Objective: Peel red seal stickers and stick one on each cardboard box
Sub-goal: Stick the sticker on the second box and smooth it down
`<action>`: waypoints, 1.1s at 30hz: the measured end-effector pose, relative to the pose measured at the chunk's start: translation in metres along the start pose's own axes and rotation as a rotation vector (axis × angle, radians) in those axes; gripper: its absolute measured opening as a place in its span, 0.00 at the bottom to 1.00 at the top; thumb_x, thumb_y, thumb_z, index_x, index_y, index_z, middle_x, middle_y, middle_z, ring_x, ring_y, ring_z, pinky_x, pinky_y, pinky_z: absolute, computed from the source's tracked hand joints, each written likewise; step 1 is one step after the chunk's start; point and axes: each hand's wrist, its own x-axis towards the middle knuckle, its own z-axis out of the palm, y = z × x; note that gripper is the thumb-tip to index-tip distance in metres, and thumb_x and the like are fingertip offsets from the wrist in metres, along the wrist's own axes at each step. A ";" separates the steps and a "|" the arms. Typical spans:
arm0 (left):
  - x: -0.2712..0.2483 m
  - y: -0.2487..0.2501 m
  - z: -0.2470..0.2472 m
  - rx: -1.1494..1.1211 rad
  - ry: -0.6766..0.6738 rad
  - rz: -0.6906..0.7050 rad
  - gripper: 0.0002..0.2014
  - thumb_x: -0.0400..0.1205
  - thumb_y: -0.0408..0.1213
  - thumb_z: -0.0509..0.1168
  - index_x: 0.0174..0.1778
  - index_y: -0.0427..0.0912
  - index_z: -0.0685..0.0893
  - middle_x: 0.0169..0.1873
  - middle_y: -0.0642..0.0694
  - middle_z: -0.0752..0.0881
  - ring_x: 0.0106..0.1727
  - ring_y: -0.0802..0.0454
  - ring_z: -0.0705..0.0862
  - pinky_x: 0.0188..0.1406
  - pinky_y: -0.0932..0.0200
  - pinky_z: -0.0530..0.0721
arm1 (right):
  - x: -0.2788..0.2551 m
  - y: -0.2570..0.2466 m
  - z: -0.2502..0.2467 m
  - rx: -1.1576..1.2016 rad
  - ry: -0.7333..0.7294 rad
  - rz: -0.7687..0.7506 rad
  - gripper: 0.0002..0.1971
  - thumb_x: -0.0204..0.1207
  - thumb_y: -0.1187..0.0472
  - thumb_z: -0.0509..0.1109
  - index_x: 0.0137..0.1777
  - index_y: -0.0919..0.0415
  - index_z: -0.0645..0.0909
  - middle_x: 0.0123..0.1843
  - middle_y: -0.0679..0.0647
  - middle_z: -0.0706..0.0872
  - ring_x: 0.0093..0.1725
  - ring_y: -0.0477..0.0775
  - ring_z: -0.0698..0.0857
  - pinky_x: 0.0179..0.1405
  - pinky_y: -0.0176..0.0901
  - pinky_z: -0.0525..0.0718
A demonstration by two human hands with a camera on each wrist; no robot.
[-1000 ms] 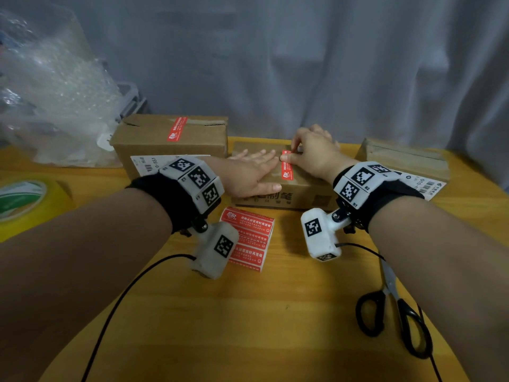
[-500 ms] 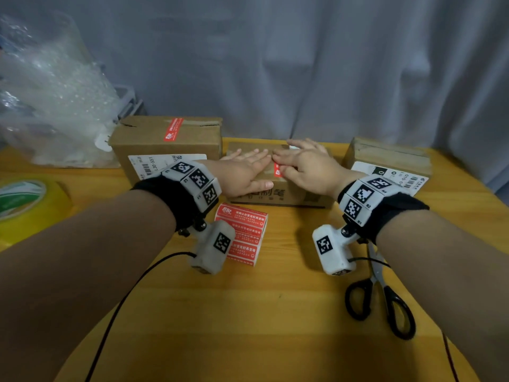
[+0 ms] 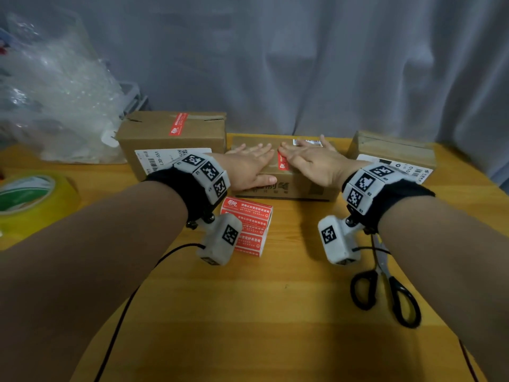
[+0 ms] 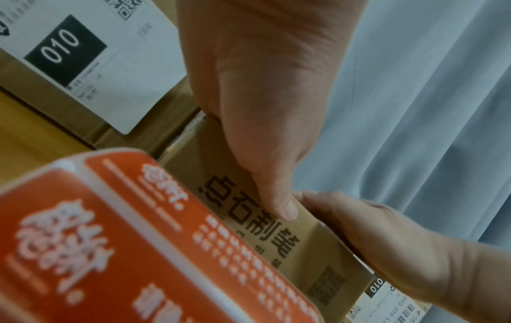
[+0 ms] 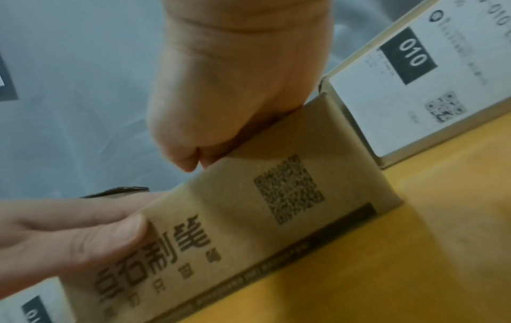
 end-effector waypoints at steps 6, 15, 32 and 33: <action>0.002 -0.001 0.003 -0.009 0.014 0.001 0.37 0.85 0.57 0.44 0.83 0.40 0.39 0.84 0.43 0.41 0.85 0.50 0.41 0.82 0.50 0.41 | 0.013 -0.002 -0.003 -0.068 0.011 0.067 0.26 0.85 0.49 0.39 0.82 0.49 0.53 0.85 0.42 0.51 0.85 0.51 0.44 0.79 0.65 0.31; 0.003 -0.001 0.005 -0.009 0.037 0.002 0.37 0.85 0.58 0.44 0.83 0.40 0.41 0.84 0.44 0.41 0.85 0.50 0.42 0.83 0.48 0.42 | -0.026 0.001 0.006 0.152 0.185 -0.199 0.29 0.73 0.48 0.44 0.68 0.49 0.79 0.74 0.43 0.77 0.80 0.43 0.62 0.82 0.51 0.39; 0.002 0.005 0.001 0.012 0.043 -0.037 0.36 0.85 0.57 0.46 0.83 0.40 0.42 0.84 0.44 0.44 0.85 0.50 0.44 0.83 0.49 0.44 | 0.005 -0.012 0.004 -0.022 0.022 0.037 0.26 0.84 0.51 0.40 0.82 0.49 0.52 0.85 0.43 0.50 0.84 0.49 0.45 0.79 0.64 0.31; 0.003 0.007 -0.001 0.029 0.041 -0.048 0.36 0.85 0.56 0.46 0.83 0.40 0.42 0.84 0.44 0.44 0.85 0.50 0.45 0.83 0.49 0.45 | 0.008 -0.013 0.003 -0.030 0.014 0.048 0.26 0.84 0.51 0.39 0.83 0.49 0.50 0.85 0.43 0.49 0.84 0.49 0.43 0.79 0.64 0.31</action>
